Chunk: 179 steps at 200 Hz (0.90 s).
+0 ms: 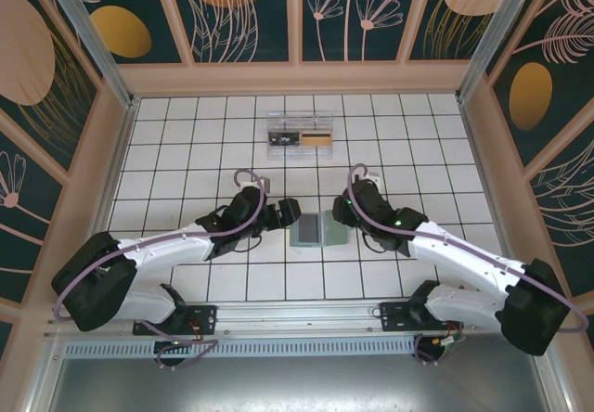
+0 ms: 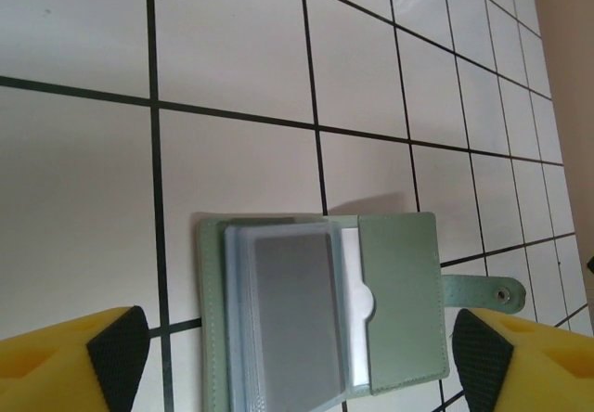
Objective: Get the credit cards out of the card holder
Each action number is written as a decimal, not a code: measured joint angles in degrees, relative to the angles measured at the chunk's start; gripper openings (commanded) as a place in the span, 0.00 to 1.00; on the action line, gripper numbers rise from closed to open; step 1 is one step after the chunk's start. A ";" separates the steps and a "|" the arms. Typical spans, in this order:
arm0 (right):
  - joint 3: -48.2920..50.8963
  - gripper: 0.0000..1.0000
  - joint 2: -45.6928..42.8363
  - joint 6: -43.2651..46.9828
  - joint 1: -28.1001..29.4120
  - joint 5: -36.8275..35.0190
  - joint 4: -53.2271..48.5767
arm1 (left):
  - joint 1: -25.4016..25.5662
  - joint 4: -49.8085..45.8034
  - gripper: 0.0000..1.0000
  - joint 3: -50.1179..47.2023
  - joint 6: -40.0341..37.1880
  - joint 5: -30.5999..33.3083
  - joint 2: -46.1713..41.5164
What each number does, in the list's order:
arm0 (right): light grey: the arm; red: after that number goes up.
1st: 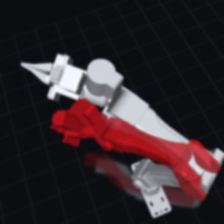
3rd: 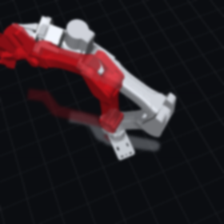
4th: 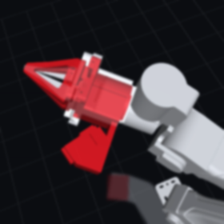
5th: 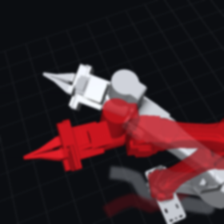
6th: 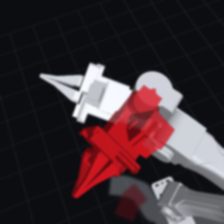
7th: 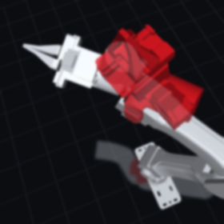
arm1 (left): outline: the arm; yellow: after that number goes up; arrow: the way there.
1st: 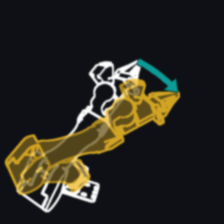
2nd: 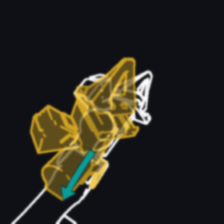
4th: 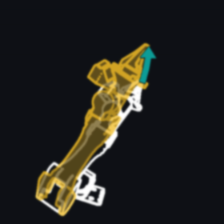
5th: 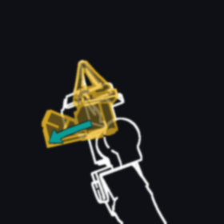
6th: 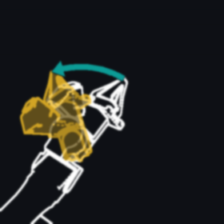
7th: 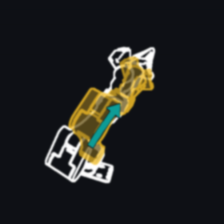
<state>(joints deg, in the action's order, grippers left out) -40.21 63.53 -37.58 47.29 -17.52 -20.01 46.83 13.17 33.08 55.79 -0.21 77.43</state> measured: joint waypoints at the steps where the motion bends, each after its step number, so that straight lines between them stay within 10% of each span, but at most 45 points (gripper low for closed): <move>1: -0.13 0.55 0.13 0.04 0.13 -0.07 -0.02 | 0.00 0.13 0.88 -0.09 0.02 0.02 0.00; 54: -4.20 0.54 9.07 1.22 5.35 -1.84 -0.74 | 0.00 3.02 0.76 -1.55 1.97 0.04 1.42; 88: -4.20 0.36 12.76 2.16 5.29 0.87 1.11 | 0.00 5.09 0.57 -1.73 3.54 -1.40 3.56; 179: 7.85 0.33 11.87 1.22 -3.30 5.81 4.96 | 0.13 13.84 0.54 -2.16 5.62 -8.83 11.54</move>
<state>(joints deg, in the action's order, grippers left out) -32.36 75.40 -36.36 43.99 -11.70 -15.05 46.96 27.00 30.92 61.41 -9.04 88.97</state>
